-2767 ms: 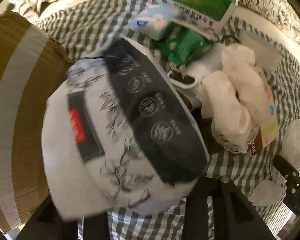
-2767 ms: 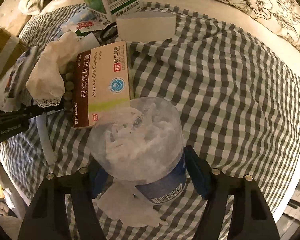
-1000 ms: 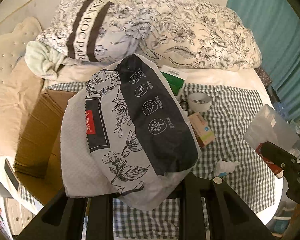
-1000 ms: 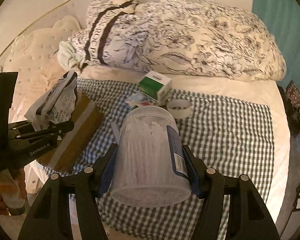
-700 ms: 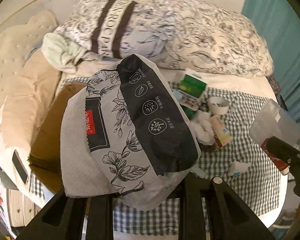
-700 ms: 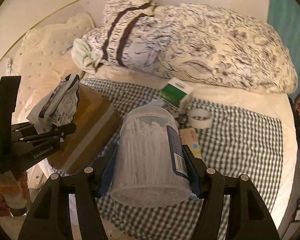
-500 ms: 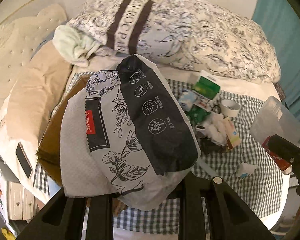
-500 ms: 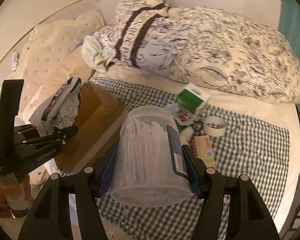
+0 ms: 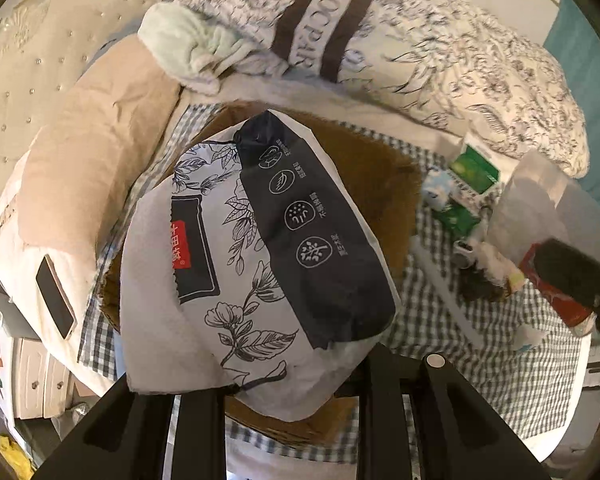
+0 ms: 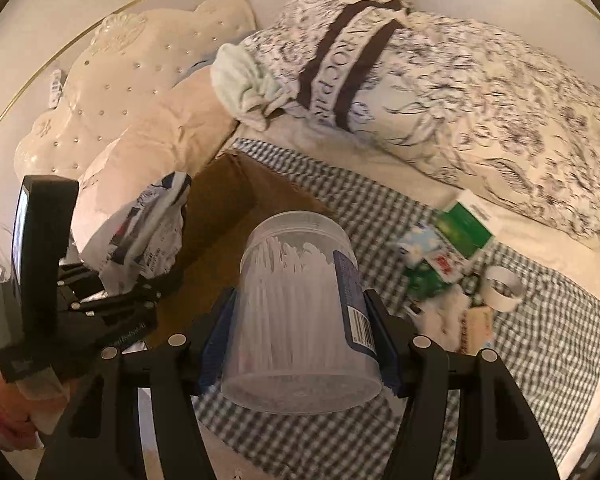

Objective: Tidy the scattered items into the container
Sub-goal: 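Carry the tissue pack and cotton-swab tub over the cardboard box with both tools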

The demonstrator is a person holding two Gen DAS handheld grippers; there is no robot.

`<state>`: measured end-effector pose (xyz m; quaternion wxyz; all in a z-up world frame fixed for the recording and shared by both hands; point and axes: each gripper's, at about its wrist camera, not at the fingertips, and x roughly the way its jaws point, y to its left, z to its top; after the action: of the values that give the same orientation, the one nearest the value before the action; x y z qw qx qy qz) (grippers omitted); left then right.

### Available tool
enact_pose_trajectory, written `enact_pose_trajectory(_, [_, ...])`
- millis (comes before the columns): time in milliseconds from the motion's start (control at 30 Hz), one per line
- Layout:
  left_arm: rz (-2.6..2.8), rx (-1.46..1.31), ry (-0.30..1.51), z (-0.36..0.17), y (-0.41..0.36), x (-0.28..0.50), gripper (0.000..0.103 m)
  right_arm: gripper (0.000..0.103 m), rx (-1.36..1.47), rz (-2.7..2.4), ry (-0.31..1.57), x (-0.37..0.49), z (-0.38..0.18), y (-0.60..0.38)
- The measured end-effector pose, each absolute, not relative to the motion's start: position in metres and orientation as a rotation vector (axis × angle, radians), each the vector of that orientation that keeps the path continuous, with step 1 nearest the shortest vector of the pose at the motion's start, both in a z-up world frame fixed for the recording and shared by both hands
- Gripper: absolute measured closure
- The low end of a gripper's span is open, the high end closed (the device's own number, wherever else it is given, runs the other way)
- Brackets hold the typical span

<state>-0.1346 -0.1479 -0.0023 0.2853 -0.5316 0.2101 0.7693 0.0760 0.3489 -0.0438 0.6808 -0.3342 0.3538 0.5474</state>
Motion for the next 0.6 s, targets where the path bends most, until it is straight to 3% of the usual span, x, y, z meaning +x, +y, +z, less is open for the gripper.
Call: enact_pose_trajectory(600, [1.985, -1.602, 0.558, -0.074, -0.164, -0.192, 0.079, 0.041, -0.84, 1.233, 0.899, 0.06, -0.116, 0.468])
